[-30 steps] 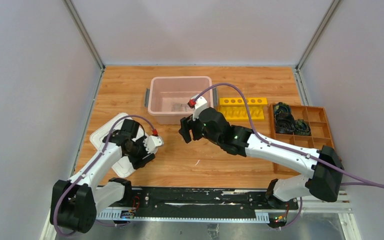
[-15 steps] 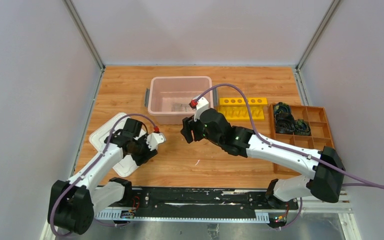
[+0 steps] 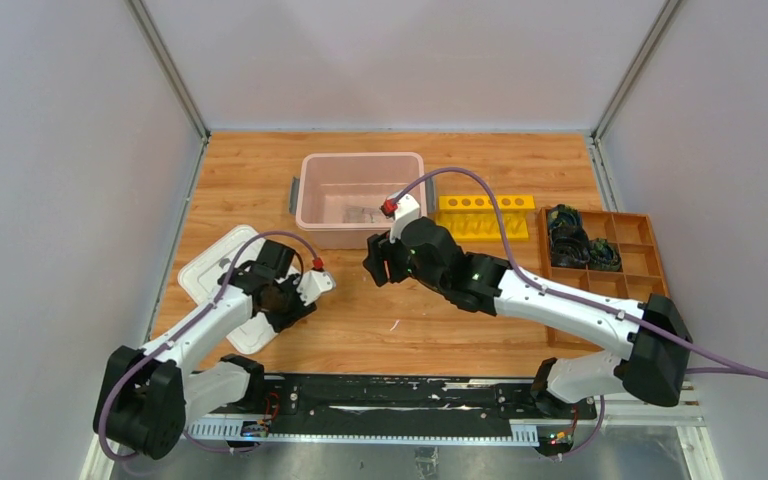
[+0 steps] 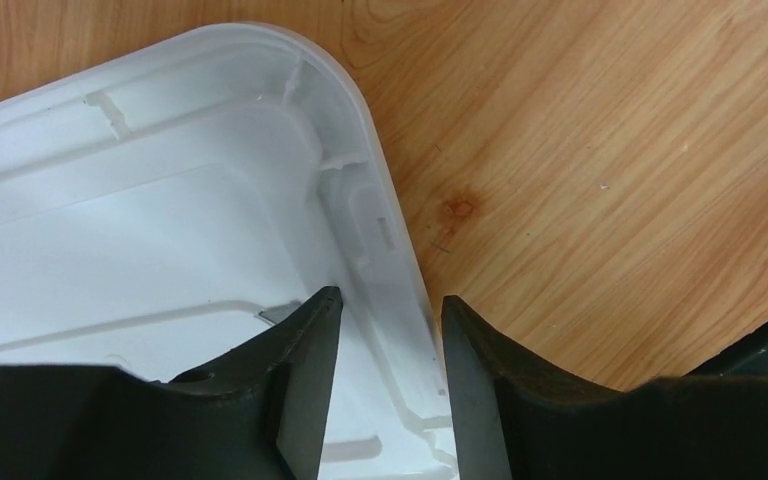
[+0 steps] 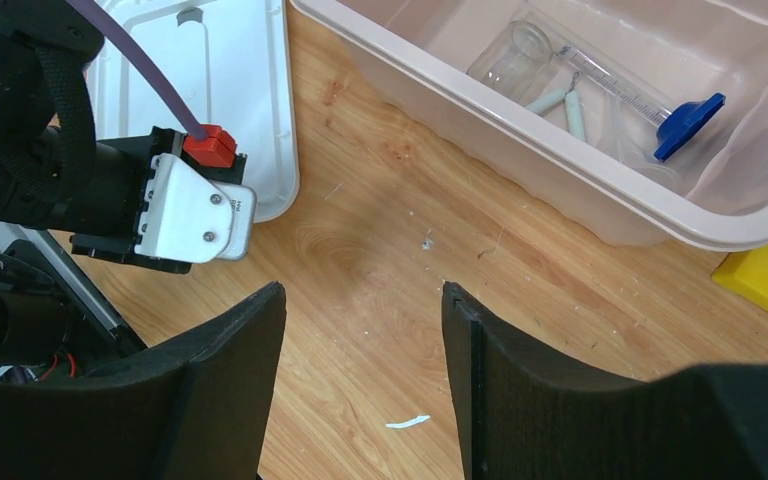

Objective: Organize the chemistry lab equipment

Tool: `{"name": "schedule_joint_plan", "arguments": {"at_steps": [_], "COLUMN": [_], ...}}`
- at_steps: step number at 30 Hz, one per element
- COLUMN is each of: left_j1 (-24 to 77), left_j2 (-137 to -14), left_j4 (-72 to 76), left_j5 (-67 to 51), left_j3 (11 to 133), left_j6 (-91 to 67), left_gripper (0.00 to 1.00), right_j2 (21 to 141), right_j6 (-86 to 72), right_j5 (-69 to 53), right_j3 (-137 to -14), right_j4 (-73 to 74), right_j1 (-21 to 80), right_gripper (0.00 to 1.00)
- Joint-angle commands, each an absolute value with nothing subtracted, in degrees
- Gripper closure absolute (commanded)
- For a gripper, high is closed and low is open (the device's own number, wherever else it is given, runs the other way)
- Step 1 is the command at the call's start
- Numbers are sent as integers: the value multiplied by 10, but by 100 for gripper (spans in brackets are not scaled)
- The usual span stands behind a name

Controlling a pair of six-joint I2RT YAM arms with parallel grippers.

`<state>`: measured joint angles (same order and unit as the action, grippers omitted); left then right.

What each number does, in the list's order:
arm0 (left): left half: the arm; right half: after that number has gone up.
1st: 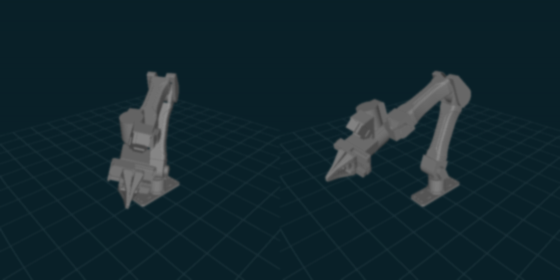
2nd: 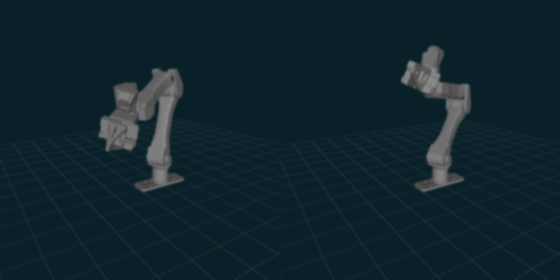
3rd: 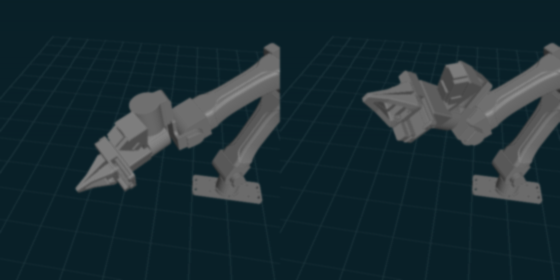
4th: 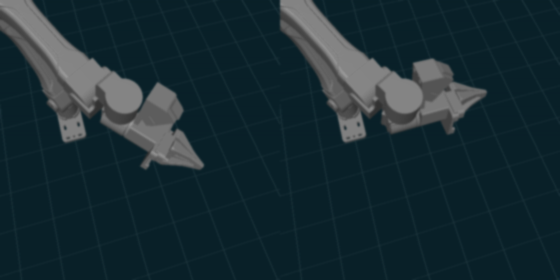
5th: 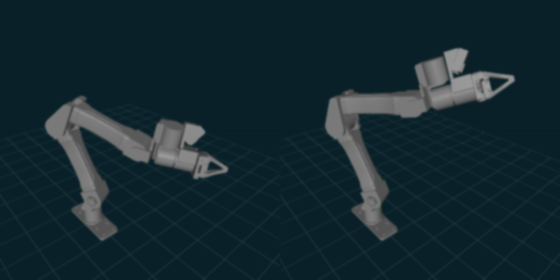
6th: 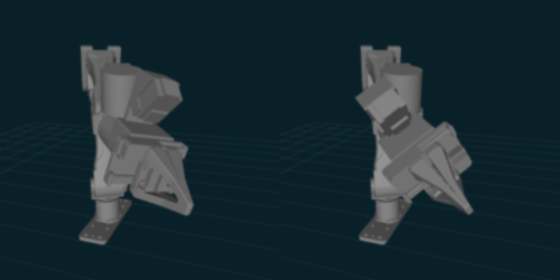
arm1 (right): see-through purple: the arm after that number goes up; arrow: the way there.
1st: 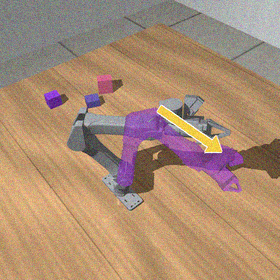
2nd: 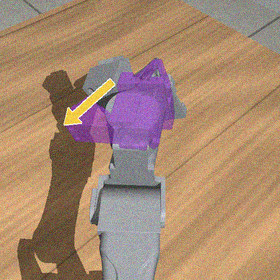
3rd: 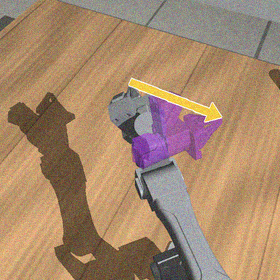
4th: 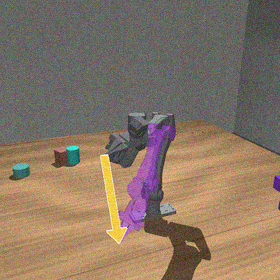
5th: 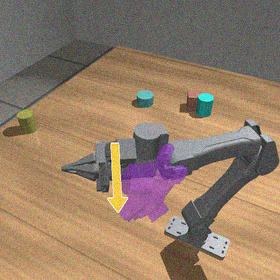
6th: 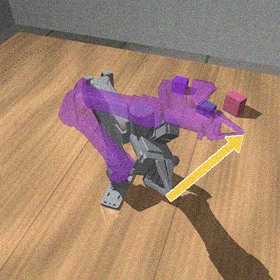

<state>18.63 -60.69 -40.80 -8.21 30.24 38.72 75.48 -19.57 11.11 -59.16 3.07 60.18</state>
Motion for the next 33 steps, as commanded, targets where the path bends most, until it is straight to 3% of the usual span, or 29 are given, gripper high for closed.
{"name": "schedule_joint_plan", "arguments": {"at_steps": [1,5,11,16,22,33], "left_j1": [194,198,198,198,198,198], "left_j2": [-637,-663,-667,-612,-555,-499], "left_j4": [-383,-373,-359,-422,-543,-722], "left_j5": [-67,-56,23,55,64,100], "left_j3": [308,310,311,354,423,541], "left_j6": [382,383,383,399,423,440], "left_gripper": [55,66,100,100,100,100], "right_j2": [734,732,727,725,719,713], "right_j6": [-202,-203,-193,-161,-84,197], "right_j5": [130,138,145,135,80,-104], "right_j3": [-584,-582,-583,-587,-590,-562], "right_j4": [33,33,34,33,6,-78], "right_j1": [598,598,598,597,596,595], "right_gripper": [38,40,41,40,31,15]}}
